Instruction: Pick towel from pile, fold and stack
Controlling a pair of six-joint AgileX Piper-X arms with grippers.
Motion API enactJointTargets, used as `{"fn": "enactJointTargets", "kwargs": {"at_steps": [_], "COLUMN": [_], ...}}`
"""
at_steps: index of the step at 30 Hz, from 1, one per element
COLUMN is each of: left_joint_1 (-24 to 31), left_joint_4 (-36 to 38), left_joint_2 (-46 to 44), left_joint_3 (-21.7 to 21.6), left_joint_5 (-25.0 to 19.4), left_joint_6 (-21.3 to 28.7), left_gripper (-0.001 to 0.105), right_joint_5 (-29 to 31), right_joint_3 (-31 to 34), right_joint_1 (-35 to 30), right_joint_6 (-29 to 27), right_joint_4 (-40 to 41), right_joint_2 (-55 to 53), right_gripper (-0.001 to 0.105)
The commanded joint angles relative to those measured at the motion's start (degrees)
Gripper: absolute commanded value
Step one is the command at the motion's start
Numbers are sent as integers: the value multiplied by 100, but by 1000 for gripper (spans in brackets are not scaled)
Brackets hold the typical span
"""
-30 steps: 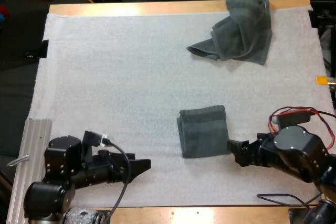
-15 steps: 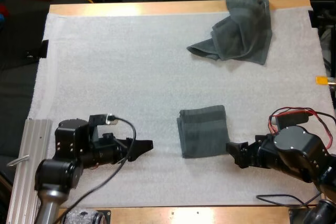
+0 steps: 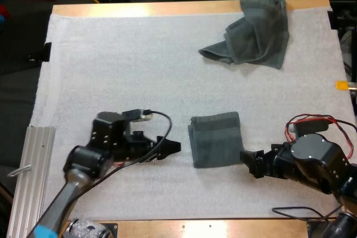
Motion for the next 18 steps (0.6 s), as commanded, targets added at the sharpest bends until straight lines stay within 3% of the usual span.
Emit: {"fn": "enactJointTargets", "kwargs": {"at_steps": [1, 8, 18], "left_joint_1": [-144, -673, -806], "left_joint_4": [-229, -1196, -2189], "left_joint_2": [156, 1156, 2372], "left_joint_3": [-10, -26, -152], "left_joint_5": [-112, -132, -16], "left_joint_6": [-206, -771, -1428], "left_gripper": [71, 71, 71], "right_joint_5": [0, 0, 0], "right_joint_3": [-41, -41, -41], "right_joint_1": [-11, -11, -11], "right_joint_6": [20, 20, 20], "right_joint_4": [35, 35, 35], "right_joint_2": [-28, -28, -28], "right_gripper": [79, 79, 79]}}
